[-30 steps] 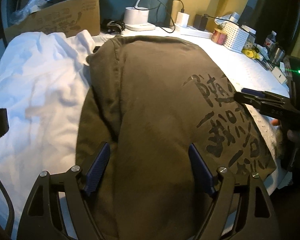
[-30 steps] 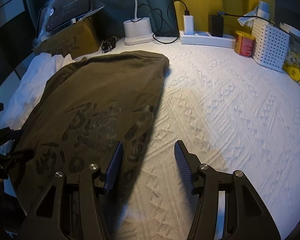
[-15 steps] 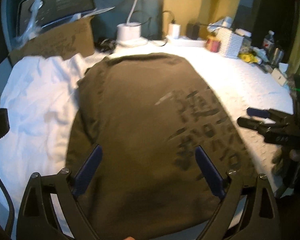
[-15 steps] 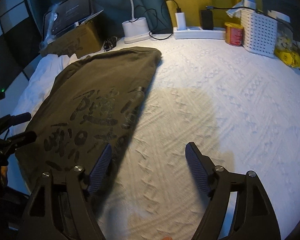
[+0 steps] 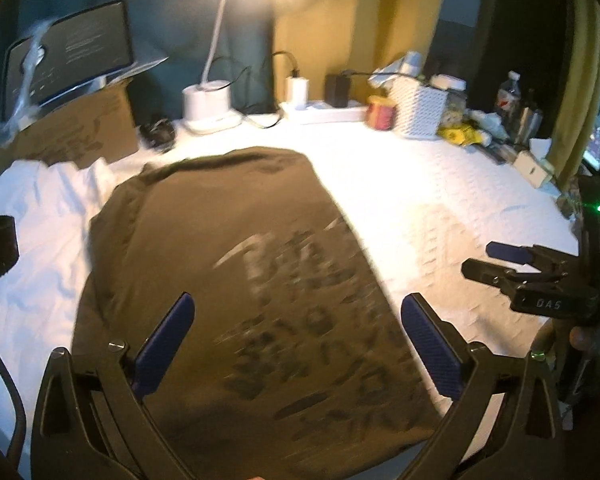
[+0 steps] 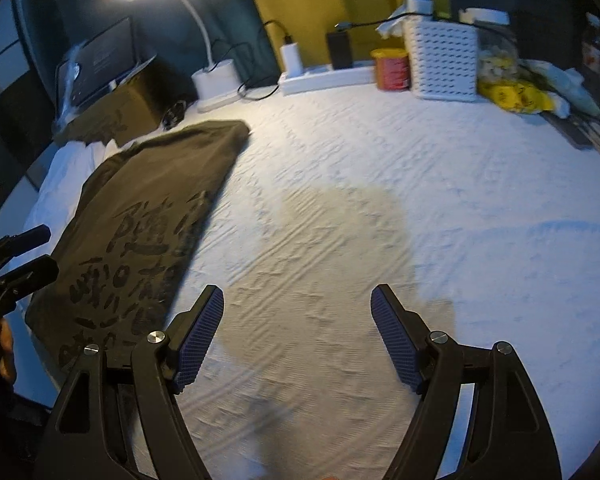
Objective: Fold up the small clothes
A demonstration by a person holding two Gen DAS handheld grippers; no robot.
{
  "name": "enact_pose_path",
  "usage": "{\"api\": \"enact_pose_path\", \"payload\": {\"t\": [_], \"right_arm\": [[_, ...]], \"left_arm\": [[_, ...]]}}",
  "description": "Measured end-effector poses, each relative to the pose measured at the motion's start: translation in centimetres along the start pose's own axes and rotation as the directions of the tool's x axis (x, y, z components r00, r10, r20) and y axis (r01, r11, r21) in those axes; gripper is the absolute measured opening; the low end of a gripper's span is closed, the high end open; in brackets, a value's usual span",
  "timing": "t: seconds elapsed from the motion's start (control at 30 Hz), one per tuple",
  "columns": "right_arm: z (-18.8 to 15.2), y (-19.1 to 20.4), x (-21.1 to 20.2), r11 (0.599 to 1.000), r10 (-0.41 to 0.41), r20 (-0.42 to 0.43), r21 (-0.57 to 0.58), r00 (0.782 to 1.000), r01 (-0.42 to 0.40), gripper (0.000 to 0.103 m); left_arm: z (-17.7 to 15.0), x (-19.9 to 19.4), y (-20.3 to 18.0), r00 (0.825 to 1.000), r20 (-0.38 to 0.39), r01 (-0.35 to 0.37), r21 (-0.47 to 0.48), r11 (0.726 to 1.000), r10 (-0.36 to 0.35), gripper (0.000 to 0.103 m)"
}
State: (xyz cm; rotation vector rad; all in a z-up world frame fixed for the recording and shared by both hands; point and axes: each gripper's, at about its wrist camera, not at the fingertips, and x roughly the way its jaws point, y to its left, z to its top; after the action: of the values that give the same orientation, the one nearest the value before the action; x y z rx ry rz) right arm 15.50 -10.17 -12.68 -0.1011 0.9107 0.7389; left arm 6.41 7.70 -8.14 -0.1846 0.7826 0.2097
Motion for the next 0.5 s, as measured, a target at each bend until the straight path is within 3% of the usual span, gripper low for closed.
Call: {"api": "enact_pose_path", "payload": {"t": [0.33,0.5], "right_arm": [[1.2,-3.1,-3.6,0.998,-0.060,0.070,0.020,0.996,0.059,0.079],[2.1,-3.5,-5.8,0.996,-0.087,0.119,0.016,0.989,0.086,0.079]], "left_arm": [[2.3,-0.4,-2.9,0.998,0.053,0.026,-0.010,1.000,-0.025,0.102],[3.5,-1.4,-4.1,0.994,0.106,0.004,0.040,0.999,-0.008,0.102]]}}
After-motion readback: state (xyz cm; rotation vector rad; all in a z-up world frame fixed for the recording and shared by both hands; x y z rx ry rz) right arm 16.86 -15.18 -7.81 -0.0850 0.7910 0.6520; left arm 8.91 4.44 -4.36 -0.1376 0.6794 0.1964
